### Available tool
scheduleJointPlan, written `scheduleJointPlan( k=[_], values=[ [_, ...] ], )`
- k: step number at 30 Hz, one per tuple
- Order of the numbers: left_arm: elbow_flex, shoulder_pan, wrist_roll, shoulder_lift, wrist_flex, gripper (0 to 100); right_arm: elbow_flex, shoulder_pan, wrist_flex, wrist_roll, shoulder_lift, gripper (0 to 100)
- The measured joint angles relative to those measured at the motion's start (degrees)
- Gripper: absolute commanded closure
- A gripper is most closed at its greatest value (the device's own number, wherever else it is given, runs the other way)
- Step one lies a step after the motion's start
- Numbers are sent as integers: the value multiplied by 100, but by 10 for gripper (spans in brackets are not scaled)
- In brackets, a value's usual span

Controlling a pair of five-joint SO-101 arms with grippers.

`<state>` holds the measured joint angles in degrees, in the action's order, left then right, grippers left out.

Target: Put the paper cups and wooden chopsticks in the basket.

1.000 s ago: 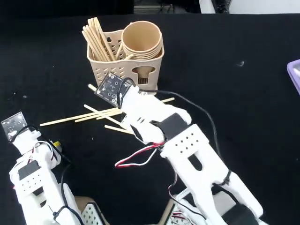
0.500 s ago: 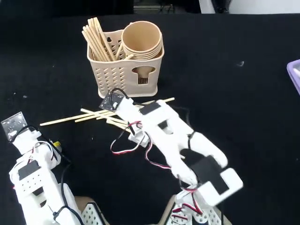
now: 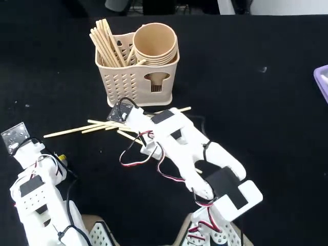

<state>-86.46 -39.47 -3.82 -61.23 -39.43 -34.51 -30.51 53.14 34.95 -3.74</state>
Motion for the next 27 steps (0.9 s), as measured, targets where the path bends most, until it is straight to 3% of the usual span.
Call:
scheduleJointPlan(
  k=[7,13,21,23,27],
  values=[
    [0,0,0,0,0,751,0,88,0,9,800,723],
    [0,0,0,0,0,751,-44,97,-308,35,774,720],
    [0,0,0,0,0,751,53,97,-756,70,-334,724],
    [0,0,0,0,0,751,185,97,-756,70,-492,757],
    [0,0,0,0,0,751,299,88,-747,79,-545,995]
  ],
)
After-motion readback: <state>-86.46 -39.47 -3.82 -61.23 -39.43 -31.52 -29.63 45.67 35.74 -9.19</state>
